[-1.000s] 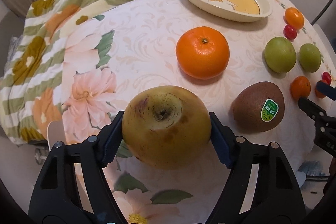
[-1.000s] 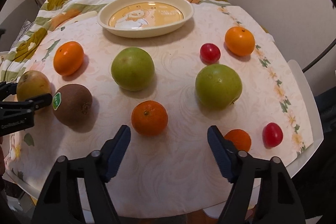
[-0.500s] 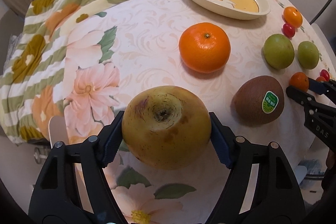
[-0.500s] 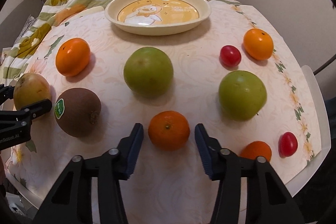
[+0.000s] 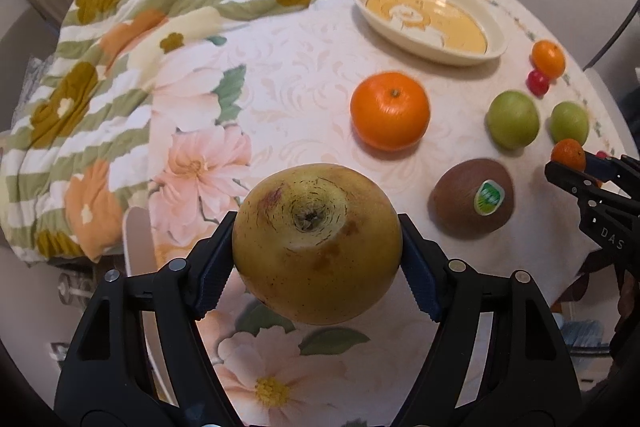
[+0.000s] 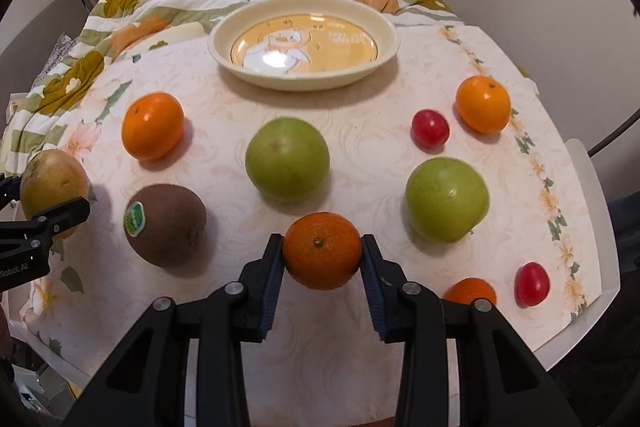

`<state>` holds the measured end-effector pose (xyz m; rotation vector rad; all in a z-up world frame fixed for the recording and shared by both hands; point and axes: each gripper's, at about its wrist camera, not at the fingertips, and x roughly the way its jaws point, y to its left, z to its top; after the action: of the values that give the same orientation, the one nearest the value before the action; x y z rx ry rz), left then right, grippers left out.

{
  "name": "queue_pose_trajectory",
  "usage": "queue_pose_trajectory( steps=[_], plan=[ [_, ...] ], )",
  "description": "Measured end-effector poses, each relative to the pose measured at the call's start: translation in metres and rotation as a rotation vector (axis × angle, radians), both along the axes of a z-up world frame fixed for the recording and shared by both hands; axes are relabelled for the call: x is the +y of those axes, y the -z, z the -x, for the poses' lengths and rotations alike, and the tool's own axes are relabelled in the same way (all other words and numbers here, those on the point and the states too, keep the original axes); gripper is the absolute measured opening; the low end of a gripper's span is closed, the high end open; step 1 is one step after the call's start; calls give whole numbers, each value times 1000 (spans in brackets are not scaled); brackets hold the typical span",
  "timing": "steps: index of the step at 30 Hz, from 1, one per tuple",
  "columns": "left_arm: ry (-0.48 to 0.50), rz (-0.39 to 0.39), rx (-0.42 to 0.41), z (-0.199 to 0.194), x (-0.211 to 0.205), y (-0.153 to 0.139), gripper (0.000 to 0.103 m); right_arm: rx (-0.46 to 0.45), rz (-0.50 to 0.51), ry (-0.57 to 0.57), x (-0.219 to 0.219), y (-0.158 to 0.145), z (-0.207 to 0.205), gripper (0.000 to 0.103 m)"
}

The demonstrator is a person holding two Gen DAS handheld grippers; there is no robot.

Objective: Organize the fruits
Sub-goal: 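Close the right tool on the mandarin orange while the left tool lifts the pear, then carry the pear into the white bowl and open the left tool while the right tool holds the orange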

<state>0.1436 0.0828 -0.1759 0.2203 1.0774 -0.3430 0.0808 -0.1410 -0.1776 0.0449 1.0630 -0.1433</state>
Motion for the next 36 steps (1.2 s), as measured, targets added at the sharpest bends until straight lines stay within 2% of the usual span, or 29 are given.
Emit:
queue_pose_trajectory(
  steps=[12, 15, 20, 27, 36],
  plan=[
    [27, 85, -138, -5, -1, -69, 82, -116, -14, 12, -8, -63, -8, 35],
    [37, 96, -172, -17, -11, -86, 82, -143, -16, -3, -14, -79, -19, 35],
    [42, 130, -190, -44, -31, -99, 82, -181, -25, -29, -29, -96, -45, 35],
    [38, 133, -186, -90, -81, -98, 82, -201, -30, -109, -58, -103, -94, 35],
    [20, 125, -130, -158, -151, -57, 82, -173, -71, -164, -98, -80, -155, 35]
  ],
)
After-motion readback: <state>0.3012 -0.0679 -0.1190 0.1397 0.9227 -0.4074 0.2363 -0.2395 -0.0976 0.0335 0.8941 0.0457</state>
